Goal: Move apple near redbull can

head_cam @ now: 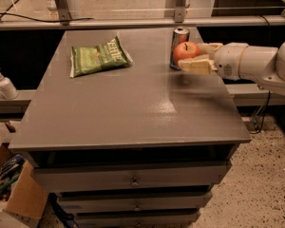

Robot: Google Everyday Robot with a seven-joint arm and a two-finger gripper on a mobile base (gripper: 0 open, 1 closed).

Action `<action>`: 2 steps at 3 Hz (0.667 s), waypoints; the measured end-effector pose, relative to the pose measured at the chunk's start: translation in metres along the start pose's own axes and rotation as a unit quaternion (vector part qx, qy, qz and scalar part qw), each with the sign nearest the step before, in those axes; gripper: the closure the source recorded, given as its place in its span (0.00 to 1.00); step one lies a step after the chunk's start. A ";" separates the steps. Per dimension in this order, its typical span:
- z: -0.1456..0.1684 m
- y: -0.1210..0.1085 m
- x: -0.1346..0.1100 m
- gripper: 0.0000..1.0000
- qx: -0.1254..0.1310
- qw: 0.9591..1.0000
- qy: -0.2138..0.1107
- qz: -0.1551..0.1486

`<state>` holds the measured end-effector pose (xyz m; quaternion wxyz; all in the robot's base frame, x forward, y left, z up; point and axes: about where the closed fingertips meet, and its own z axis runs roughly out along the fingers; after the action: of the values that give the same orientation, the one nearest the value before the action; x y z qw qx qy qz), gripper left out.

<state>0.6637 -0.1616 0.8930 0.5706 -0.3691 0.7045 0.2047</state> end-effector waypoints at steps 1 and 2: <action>0.008 -0.013 0.008 1.00 0.008 1.000 0.005 0.007; 0.012 -0.019 0.018 1.00 0.014 1.000 0.007 0.017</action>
Offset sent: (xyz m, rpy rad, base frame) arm 0.0273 -0.0197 -0.0283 0.0173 0.0385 -0.0668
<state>0.6847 -0.1700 0.8753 0.5673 -0.3506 0.7173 0.2016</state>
